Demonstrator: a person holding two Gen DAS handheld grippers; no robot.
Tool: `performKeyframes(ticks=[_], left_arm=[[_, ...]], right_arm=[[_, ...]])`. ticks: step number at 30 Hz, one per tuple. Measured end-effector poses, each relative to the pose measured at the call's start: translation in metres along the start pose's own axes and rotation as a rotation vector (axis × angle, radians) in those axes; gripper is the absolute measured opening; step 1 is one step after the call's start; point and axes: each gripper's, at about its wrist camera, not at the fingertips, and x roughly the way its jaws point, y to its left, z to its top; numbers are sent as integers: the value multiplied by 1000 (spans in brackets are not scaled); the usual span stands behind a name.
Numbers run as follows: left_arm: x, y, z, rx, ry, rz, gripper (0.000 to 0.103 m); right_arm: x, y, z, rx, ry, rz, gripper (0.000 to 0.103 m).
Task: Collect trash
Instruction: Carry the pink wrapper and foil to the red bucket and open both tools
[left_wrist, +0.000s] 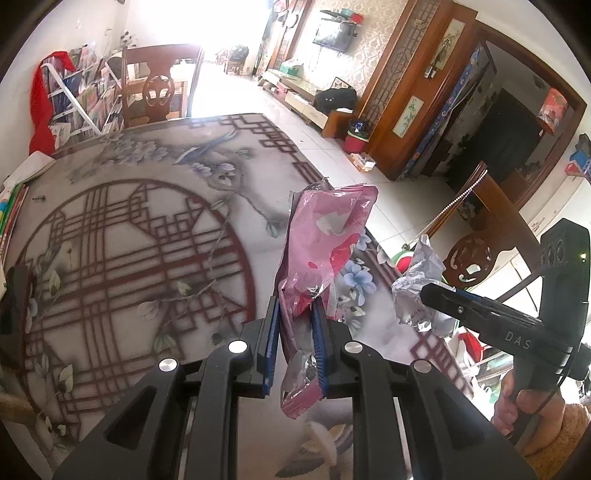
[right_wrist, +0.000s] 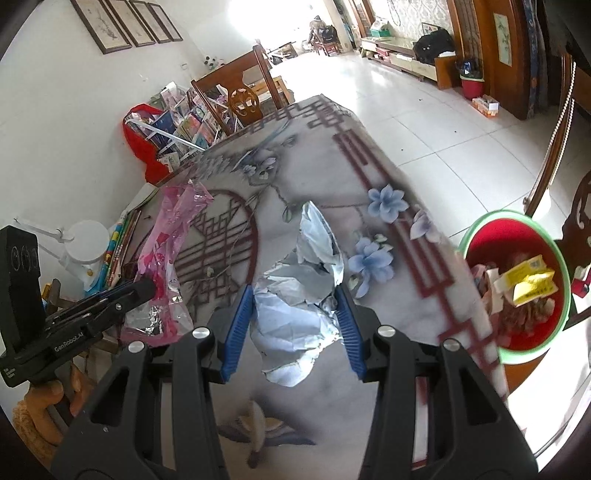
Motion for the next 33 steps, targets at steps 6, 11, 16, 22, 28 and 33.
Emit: performKeyframes(ticks=[6,11,16,22,28,33], left_arm=[[14,-27,7,15,3,-1,15],[29,-56,14,42,13,-16,15],[46,-88,20,78,37,-43,15],[81,-141,33,147,78,-127,15],[120,-205,42,251,124,-211,15],[142,-240,47,307,131,-220,71]], right_arm=[[-8,-24,10,-8,-12,-2,45],[-17,-52,17,10,-24,-16,45],[-27,-86,19,50,-33,-36,45],[-39,-141,17,129,-50,-110,45],[-45,-202,15,199,-38,-221,45],[-43,-232,16,225,-27,-296,61]])
